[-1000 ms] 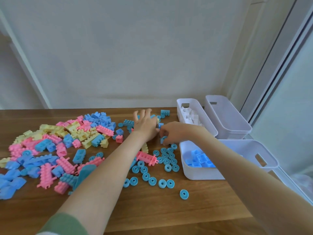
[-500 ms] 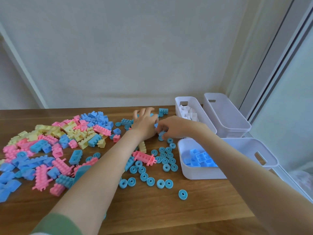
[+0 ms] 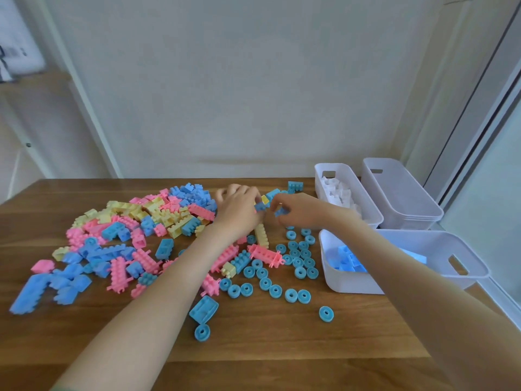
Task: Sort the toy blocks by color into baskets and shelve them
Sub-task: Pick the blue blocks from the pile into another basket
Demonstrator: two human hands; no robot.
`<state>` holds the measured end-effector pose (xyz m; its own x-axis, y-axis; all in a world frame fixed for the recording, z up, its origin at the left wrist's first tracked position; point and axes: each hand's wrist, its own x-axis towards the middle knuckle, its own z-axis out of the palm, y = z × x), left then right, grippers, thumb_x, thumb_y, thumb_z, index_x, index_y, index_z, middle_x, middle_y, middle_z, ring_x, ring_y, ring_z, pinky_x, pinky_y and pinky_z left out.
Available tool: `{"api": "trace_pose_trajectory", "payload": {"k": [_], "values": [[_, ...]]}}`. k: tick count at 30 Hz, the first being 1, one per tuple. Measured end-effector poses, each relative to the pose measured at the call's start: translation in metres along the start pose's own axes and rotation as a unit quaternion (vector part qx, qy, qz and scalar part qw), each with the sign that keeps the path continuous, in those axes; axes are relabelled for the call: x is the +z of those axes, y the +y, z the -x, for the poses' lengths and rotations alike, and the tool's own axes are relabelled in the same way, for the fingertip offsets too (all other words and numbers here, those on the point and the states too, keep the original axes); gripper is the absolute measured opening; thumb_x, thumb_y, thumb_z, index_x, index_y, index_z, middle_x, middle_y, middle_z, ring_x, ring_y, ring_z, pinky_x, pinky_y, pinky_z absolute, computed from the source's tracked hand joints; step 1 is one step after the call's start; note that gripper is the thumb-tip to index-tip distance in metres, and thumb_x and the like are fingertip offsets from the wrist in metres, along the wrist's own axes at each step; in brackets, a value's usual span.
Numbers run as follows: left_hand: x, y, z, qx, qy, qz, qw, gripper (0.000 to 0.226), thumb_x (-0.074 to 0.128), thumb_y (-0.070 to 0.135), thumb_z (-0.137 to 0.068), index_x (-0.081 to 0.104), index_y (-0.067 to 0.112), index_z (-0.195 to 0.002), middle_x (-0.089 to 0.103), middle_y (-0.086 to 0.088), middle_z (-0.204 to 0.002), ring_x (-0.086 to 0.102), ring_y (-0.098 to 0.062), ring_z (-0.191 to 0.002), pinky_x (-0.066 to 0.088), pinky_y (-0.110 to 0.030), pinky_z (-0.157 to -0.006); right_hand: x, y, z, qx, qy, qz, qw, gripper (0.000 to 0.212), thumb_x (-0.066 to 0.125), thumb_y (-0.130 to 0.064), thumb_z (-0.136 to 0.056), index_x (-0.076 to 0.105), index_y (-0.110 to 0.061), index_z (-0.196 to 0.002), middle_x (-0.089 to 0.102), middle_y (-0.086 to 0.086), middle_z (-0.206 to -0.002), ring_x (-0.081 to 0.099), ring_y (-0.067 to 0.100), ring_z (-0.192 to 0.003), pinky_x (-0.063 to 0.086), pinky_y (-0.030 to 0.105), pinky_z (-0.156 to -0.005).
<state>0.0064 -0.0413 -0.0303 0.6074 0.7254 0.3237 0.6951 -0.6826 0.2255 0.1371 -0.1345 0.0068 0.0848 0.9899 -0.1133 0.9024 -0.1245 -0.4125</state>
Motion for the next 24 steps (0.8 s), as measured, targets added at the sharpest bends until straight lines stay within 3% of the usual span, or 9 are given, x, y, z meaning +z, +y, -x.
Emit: {"api": "trace_pose_trajectory", "payload": {"k": [6, 10, 14, 19, 22, 24], "values": [[-0.026, -0.018, 0.034, -0.075, 0.037, 0.015, 0.996, 0.021, 0.051, 0.033, -0.093, 0.047, 0.019, -0.107, 0.047, 0.007, -0.097, 0.039, -0.019, -0.114, 0.020, -0.036, -0.084, 0.011, -0.036, -0.004, -0.014, -0.007, 0.012, 1.000, 0.010, 0.042, -0.023, -0.093, 0.045, -0.016, -0.100, 0.046, -0.006, -0.077, 0.045, 0.012, -0.069, 0.035, 0.024, -0.059], [-0.048, -0.042, 0.071, -0.103, 0.047, 0.020, 0.993, 0.016, 0.051, 0.033, -0.092, 0.044, 0.022, -0.101, 0.043, 0.009, -0.096, 0.039, -0.018, -0.111, 0.023, -0.037, -0.086, 0.025, -0.070, -0.006, -0.068, -0.029, 0.012, 0.997, 0.009, 0.045, -0.015, -0.091, 0.048, -0.011, -0.099, 0.049, -0.004, -0.086, 0.047, 0.014, -0.078, 0.040, 0.026, -0.067], [-0.063, -0.071, 0.111, -0.091, 0.110, 0.051, 0.988, 0.016, 0.054, 0.024, -0.091, 0.038, 0.020, -0.089, 0.046, 0.006, -0.091, 0.038, -0.015, -0.097, 0.024, -0.032, -0.083, 0.047, -0.103, -0.010, -0.101, -0.028, -0.018, 0.994, 0.010, 0.051, -0.015, -0.086, 0.043, -0.015, -0.093, 0.051, 0.003, -0.093, 0.045, 0.016, -0.077, 0.043, 0.033, -0.068], [-0.069, -0.111, 0.158, -0.116, 0.174, 0.078, 0.975, 0.019, 0.055, 0.022, -0.093, 0.039, 0.018, -0.085, 0.042, 0.005, -0.083, 0.040, -0.014, -0.086, 0.024, -0.027, -0.080, 0.064, -0.142, -0.011, -0.169, -0.017, -0.035, 0.985, 0.014, 0.047, -0.017, -0.095, 0.045, -0.011, -0.107, 0.044, -0.007, -0.081, 0.045, 0.012, -0.072, 0.038, 0.022, -0.059], [-0.072, -0.137, 0.186, -0.159, 0.260, 0.074, 0.949, 0.022, 0.058, 0.016, -0.092, 0.039, 0.016, -0.083, 0.044, 0.000, -0.082, 0.042, -0.019, -0.082, 0.024, -0.030, -0.077, 0.072, -0.162, -0.016, -0.191, -0.007, -0.017, 0.981, 0.025, 0.037, -0.010, -0.097, 0.045, -0.013, -0.121, 0.053, 0.000, -0.093, 0.051, 0.017, -0.082, 0.042, 0.029, -0.070], [-0.071, -0.157, 0.201, -0.199, 0.274, 0.051, 0.939, 0.021, 0.055, 0.017, -0.094, 0.039, 0.015, -0.081, 0.045, -0.002, -0.080, 0.046, -0.024, -0.082, 0.023, -0.032, -0.076, 0.076, -0.170, -0.020, -0.190, -0.017, 0.014, 0.982, 0.032, 0.036, -0.005, -0.097, 0.045, -0.016, -0.126, 0.056, 0.000, -0.104, 0.054, 0.018, -0.095, 0.043, 0.029, -0.077]]}}
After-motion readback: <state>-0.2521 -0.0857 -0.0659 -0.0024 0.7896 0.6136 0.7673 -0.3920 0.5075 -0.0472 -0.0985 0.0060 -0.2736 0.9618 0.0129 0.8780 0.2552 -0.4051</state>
